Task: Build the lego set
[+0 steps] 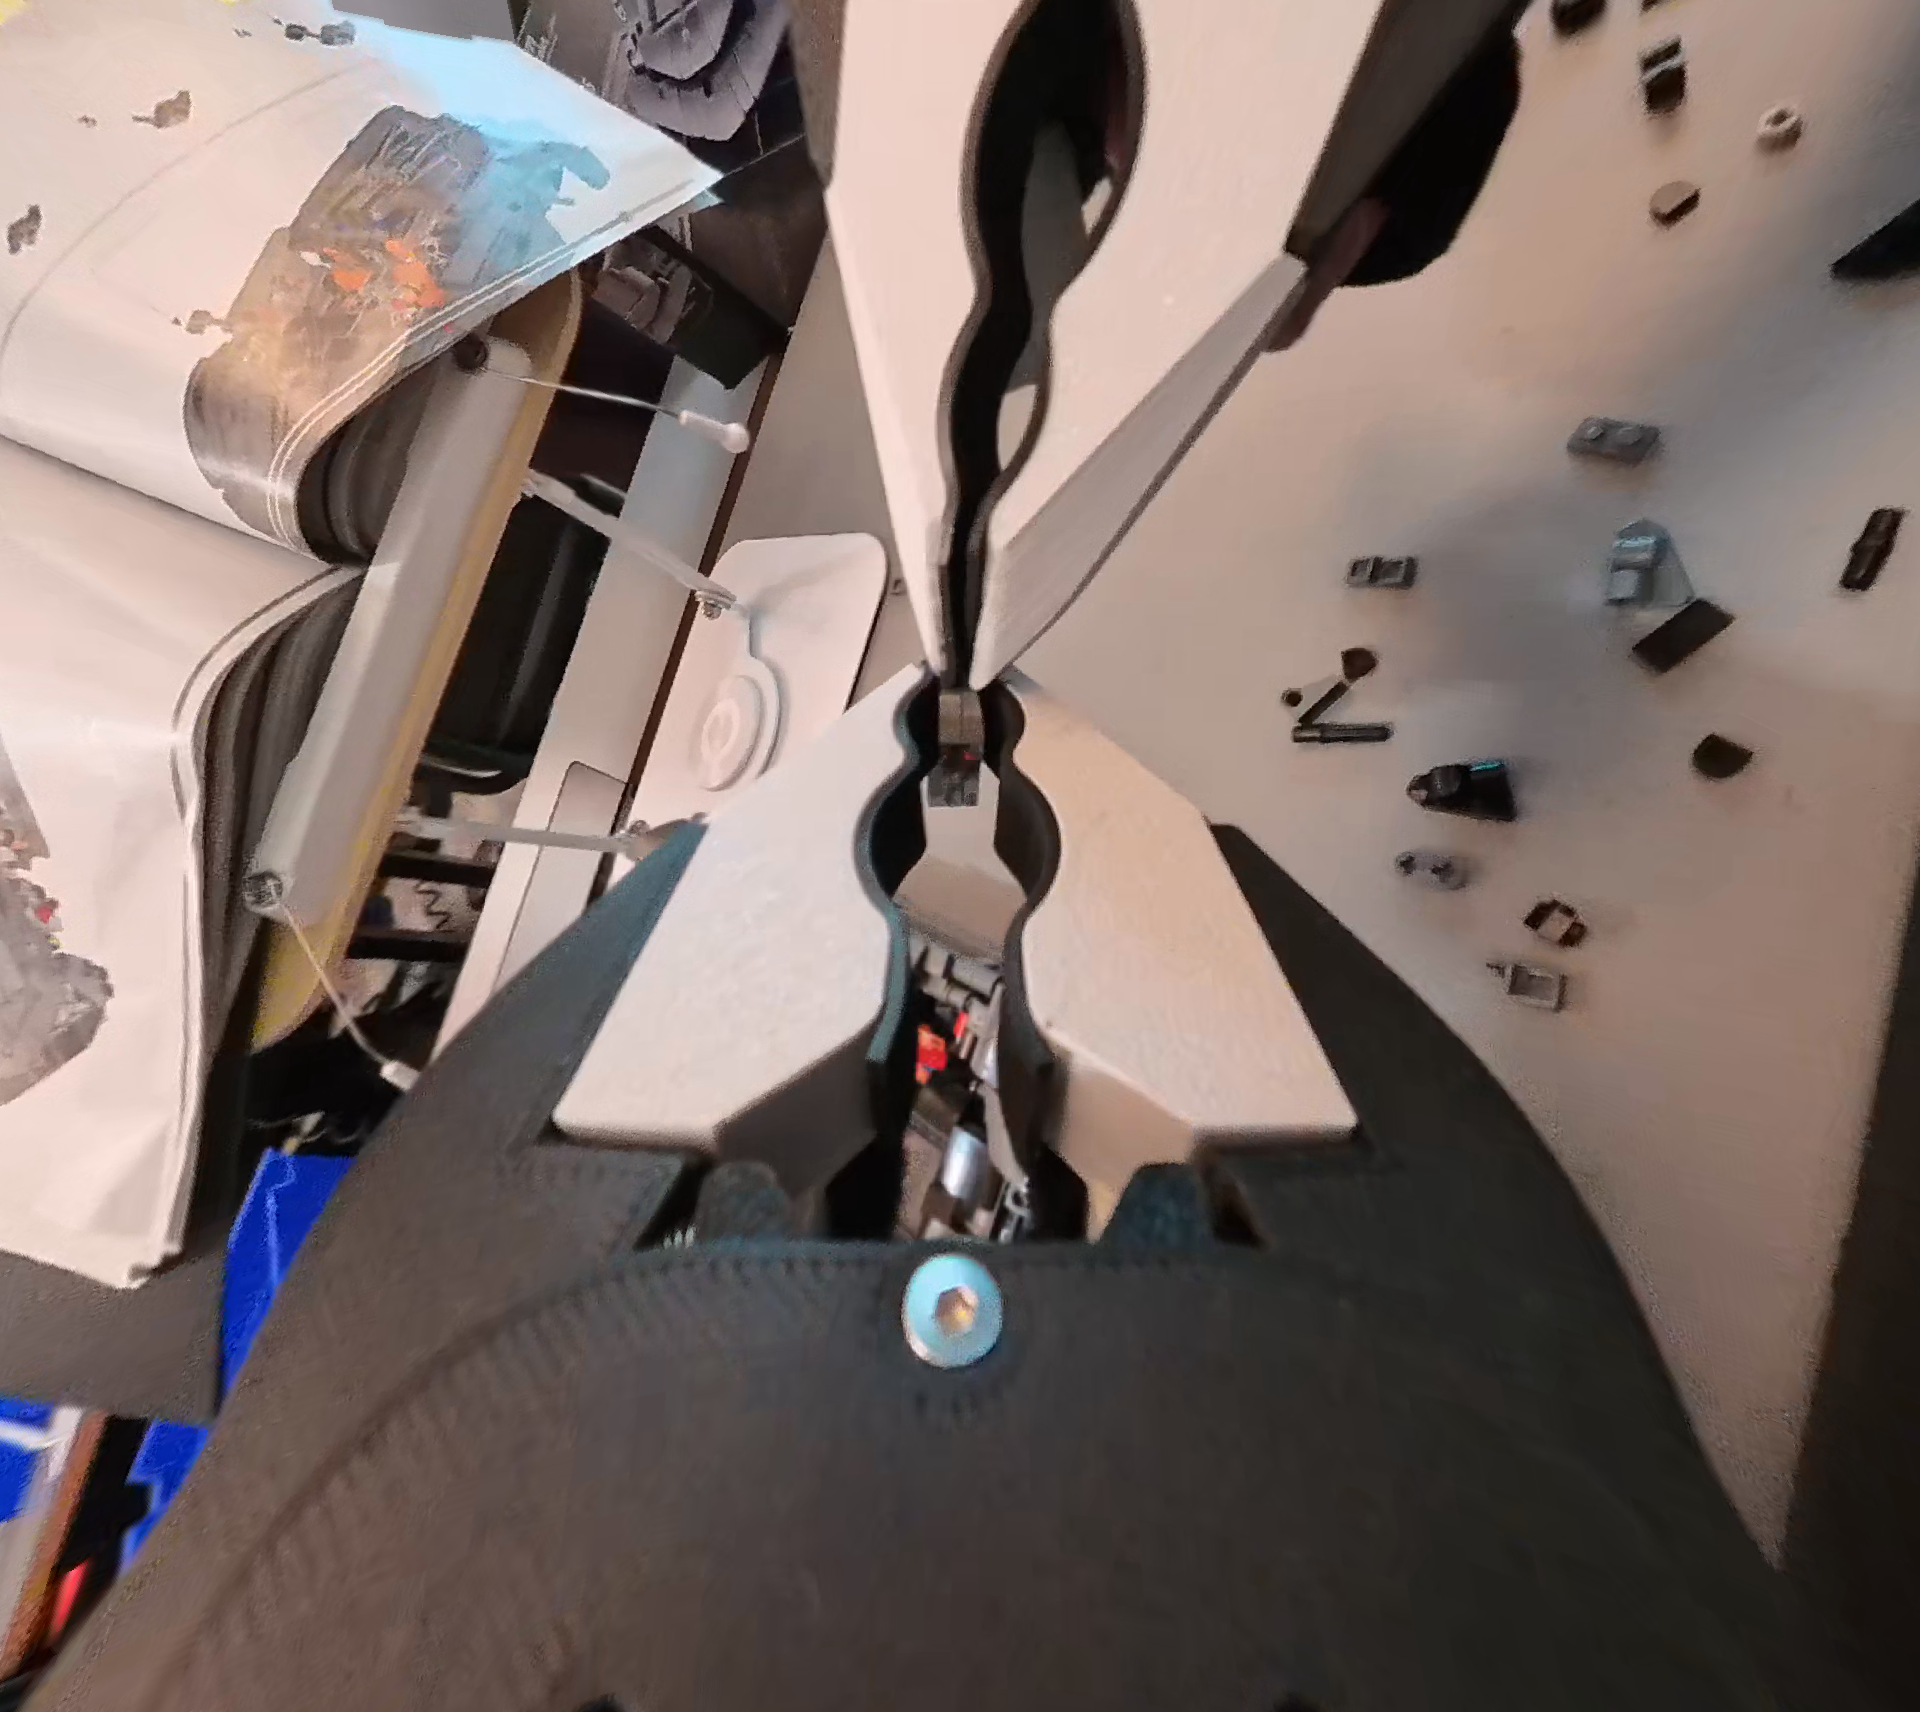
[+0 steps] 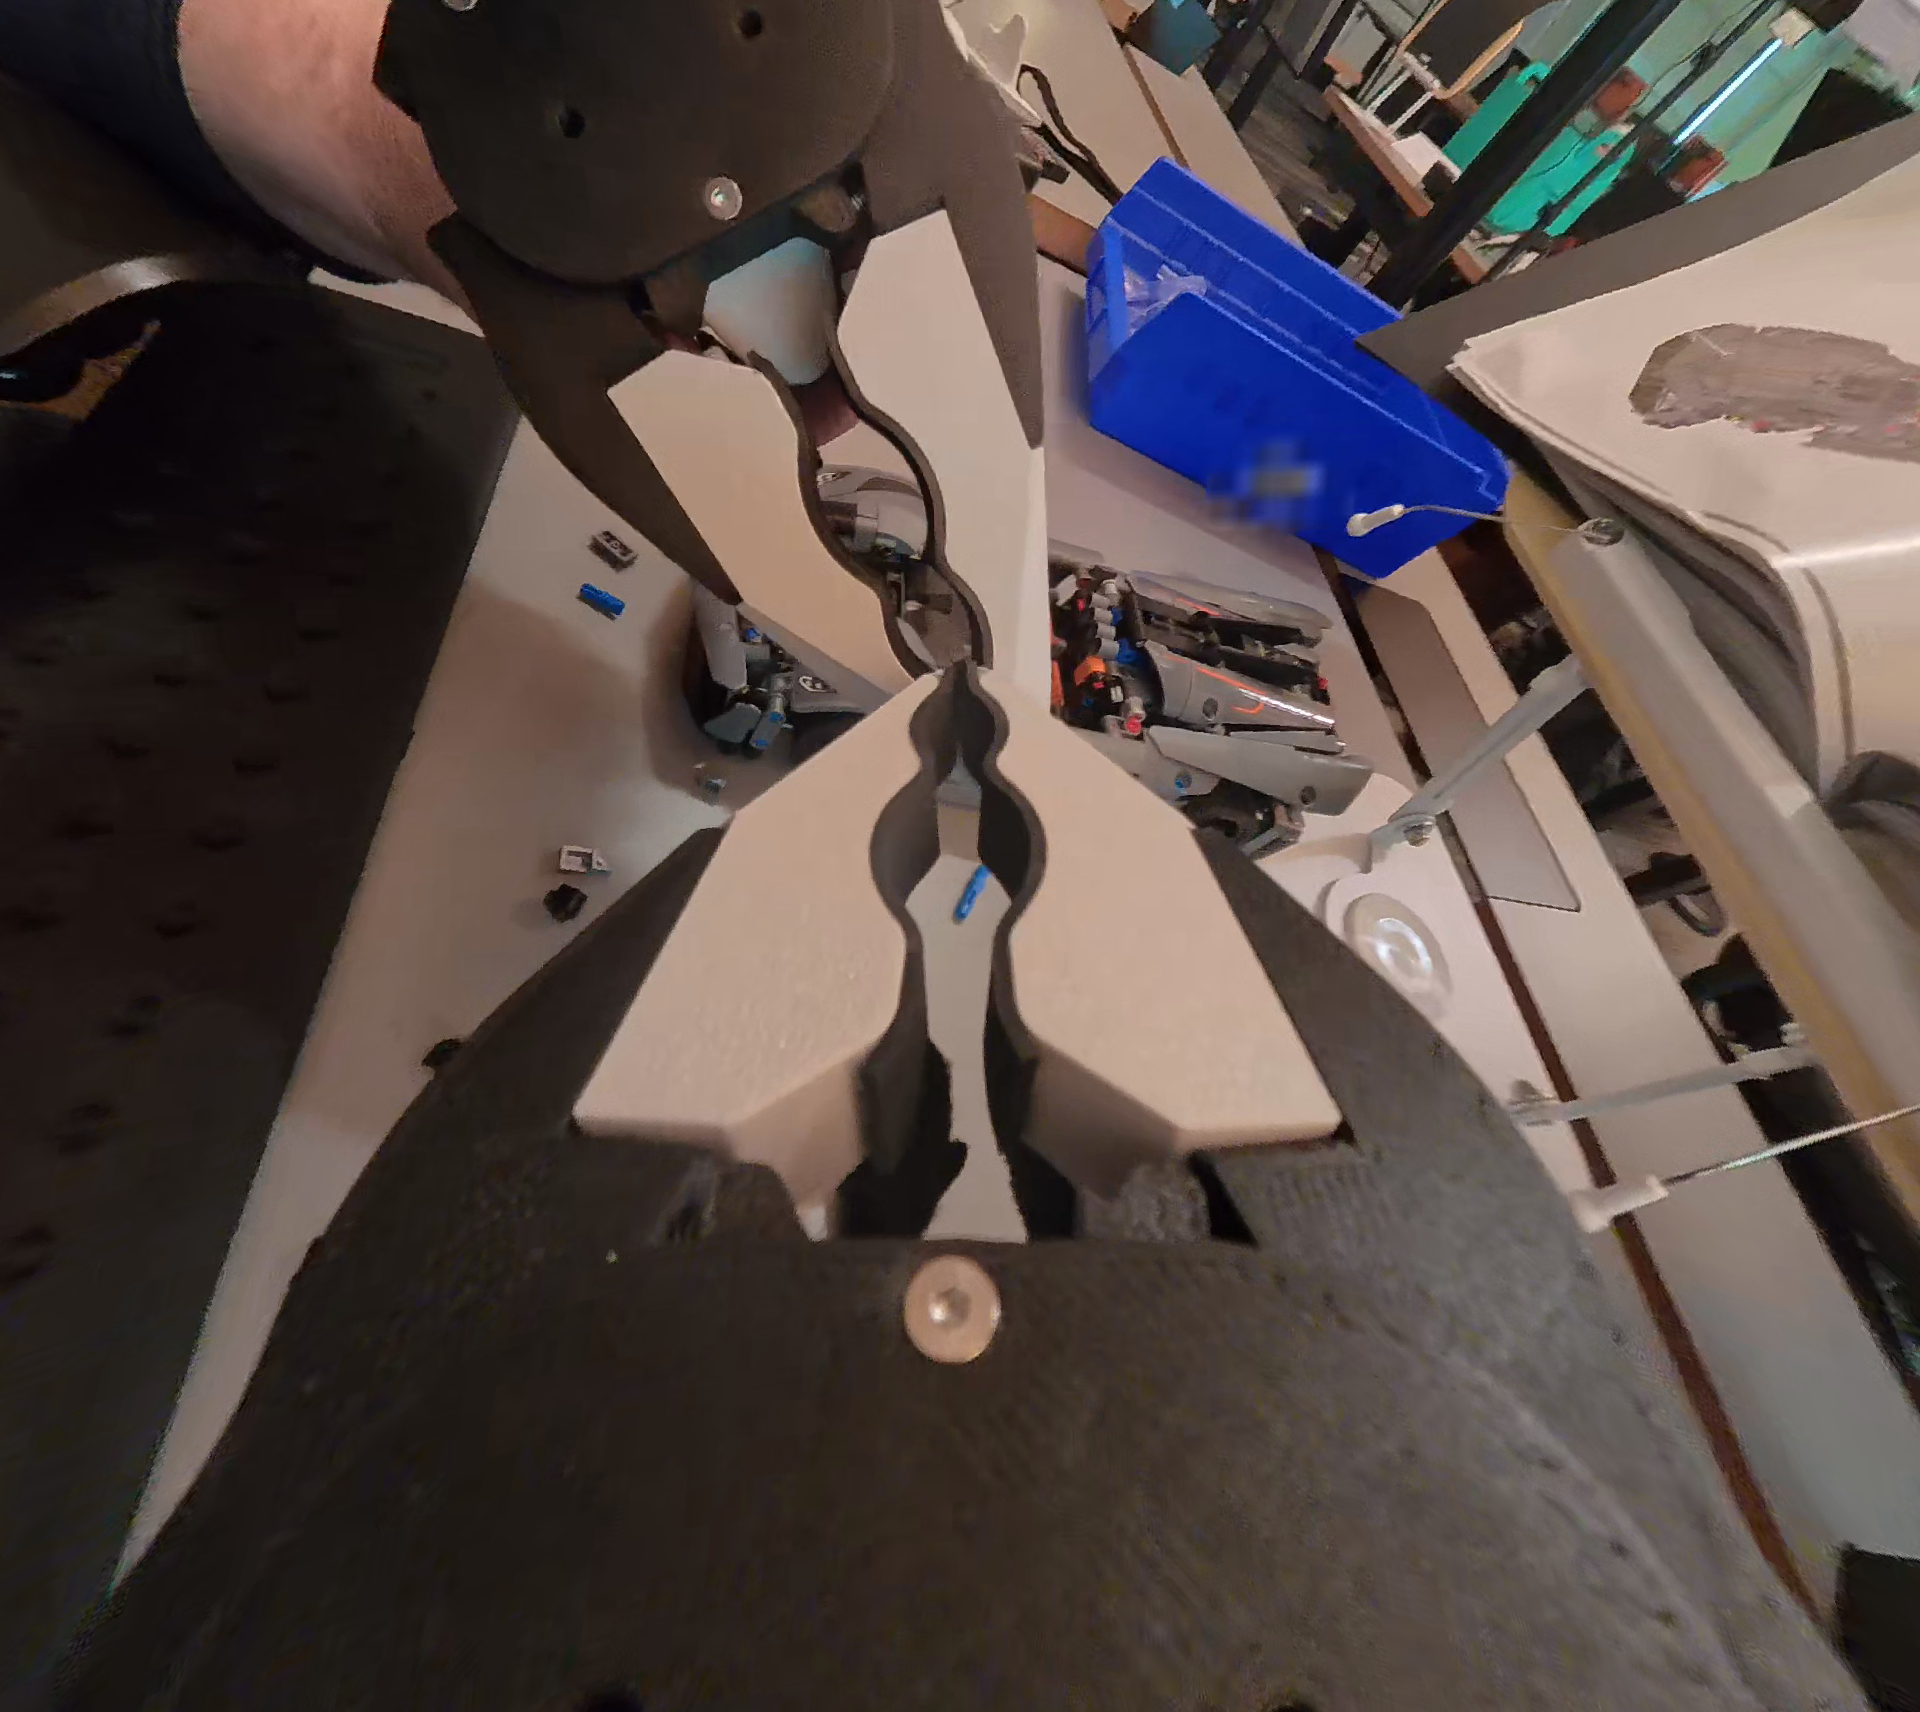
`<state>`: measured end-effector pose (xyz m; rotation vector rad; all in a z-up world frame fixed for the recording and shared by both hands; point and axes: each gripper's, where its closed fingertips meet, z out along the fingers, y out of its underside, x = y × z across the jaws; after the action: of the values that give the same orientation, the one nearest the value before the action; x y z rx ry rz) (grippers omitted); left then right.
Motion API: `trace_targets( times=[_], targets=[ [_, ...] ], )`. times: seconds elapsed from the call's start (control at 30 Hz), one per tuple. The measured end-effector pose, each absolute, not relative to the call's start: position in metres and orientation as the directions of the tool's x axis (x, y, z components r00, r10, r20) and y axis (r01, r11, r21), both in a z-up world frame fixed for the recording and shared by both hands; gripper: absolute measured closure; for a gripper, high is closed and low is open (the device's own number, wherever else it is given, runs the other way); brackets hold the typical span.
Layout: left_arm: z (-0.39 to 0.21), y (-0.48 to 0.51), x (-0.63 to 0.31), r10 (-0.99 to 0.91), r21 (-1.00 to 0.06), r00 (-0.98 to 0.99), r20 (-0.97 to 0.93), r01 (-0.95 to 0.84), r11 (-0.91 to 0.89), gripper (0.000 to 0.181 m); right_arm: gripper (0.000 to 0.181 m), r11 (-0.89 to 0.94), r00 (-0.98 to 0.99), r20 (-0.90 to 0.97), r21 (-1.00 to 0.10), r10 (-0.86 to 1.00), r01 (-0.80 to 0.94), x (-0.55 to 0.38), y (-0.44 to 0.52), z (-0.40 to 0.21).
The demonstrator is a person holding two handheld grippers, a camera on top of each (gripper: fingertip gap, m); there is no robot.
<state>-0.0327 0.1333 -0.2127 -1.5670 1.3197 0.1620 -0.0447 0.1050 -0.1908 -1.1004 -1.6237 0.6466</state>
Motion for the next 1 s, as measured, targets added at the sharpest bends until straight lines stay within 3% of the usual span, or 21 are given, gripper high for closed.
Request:
trace_targets(
  times=[0.27, 0.57, 0.8, 1.0],
  targets=[
    [-0.213, 0.132, -0.030, -0.663, -0.621, 0.390, -0.639, -0.771, 0.144, 0.177, 0.181, 0.308, -0.077, 0.299, -0.899, 0.951, 0.312, -0.041, 0.106, -0.188],
    [-0.213, 0.132, -0.026, -0.680, -0.641, 0.395, -0.618, -0.754, 0.145, 0.177, 0.170, 0.443, -0.071, 0.448, -0.825, 0.891, 0.351, -0.037, 0.106, -0.189],
    [-0.221, 0.134, -0.024, -0.659, -0.561, 0.337, -0.673, -0.812, 0.158, 0.177, 0.179, 0.530, -0.092, 0.542, -0.751, 0.836, 0.393, -0.037, 0.105, -0.196],
    [-0.223, 0.135, -0.019, -0.671, -0.565, 0.328, -0.665, -0.808, 0.166, 0.177, 0.181, 0.532, -0.098, 0.544, -0.741, 0.833, 0.409, -0.033, 0.108, -0.198]
  ],
)
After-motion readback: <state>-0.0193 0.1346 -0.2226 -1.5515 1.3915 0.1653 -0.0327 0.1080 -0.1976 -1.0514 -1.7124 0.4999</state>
